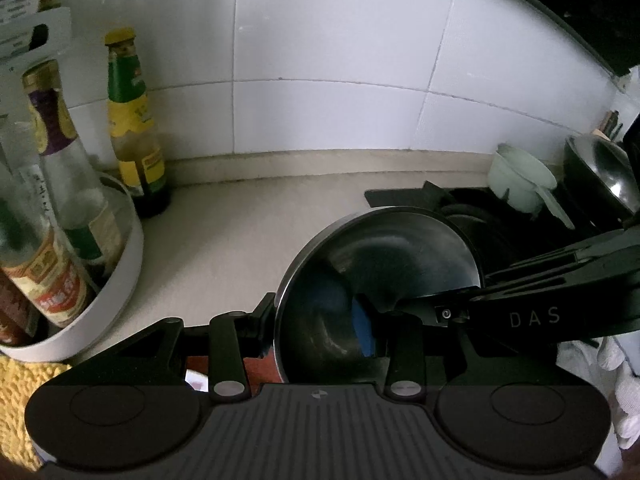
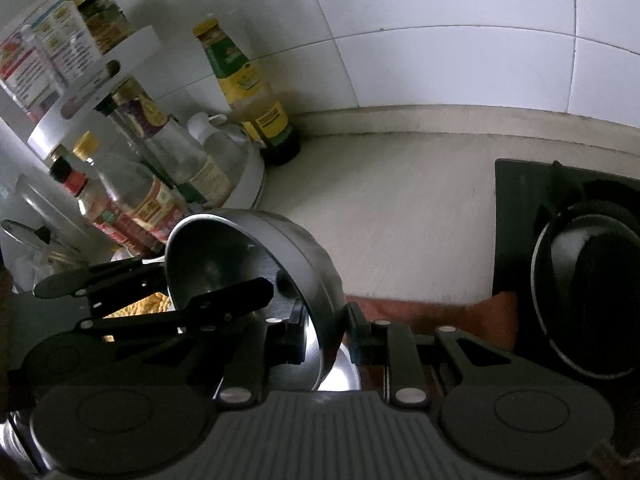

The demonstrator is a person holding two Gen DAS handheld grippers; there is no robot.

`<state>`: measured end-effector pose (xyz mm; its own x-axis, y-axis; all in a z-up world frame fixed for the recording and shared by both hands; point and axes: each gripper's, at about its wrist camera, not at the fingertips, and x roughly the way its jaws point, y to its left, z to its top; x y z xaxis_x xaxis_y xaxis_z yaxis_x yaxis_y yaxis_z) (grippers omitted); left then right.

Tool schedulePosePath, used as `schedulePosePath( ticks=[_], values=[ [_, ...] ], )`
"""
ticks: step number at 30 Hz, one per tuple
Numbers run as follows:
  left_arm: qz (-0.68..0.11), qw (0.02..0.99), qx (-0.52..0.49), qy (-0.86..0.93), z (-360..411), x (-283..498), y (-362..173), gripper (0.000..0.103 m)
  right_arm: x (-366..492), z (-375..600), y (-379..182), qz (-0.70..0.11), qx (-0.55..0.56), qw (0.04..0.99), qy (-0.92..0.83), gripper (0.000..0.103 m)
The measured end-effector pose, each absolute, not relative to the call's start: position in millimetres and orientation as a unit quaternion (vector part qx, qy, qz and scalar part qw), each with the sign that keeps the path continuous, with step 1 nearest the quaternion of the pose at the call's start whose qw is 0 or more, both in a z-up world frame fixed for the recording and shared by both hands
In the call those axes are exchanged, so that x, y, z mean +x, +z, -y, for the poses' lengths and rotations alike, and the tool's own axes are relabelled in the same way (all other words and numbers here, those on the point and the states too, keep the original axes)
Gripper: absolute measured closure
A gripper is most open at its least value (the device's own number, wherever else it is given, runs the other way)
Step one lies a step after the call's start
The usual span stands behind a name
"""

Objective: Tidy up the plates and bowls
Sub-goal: 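Carry the steel bowl over the red cloth and nest it into the other bowls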

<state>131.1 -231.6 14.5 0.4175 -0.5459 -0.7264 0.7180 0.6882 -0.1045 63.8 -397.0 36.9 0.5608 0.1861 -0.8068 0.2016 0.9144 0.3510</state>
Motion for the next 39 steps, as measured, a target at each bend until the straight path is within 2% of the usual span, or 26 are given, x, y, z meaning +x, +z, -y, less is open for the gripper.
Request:
schedulePosePath(
  ticks=[19,23,27,34,37,39],
  values=[
    [-0.428,0.809,0.129,-0.381,208.4,104.2,-26.2,0.058,20.2,360.7,4.5,-0.501,0.221,0.836,-0.024,0.083],
    [-0.422,0.817,0.136,-0.369,206.9,104.6,-30.2,0.049,23.8,359.3,-7.4,-0.508,0.211,0.835,-0.031,0.083],
    [-0.406,0.826,0.127,-0.370,199.8,101.1,-22.9,0.036,24.0,358.8,-1.4,-0.488,0.173,0.854,-0.048,0.073],
    [-0.394,0.829,0.119,-0.379,189.9,88.2,-16.7,0.034,22.3,363.9,0.0,-0.486,0.164,0.857,-0.050,0.068],
    [-0.388,0.827,0.117,-0.389,182.3,78.9,-17.2,0.031,22.0,362.2,-1.8,-0.489,0.165,0.855,-0.047,0.068],
    [-0.376,0.829,0.115,-0.398,171.3,69.1,-19.2,0.023,20.9,360.9,-1.5,-0.488,0.167,0.856,-0.044,0.068]
  ],
)
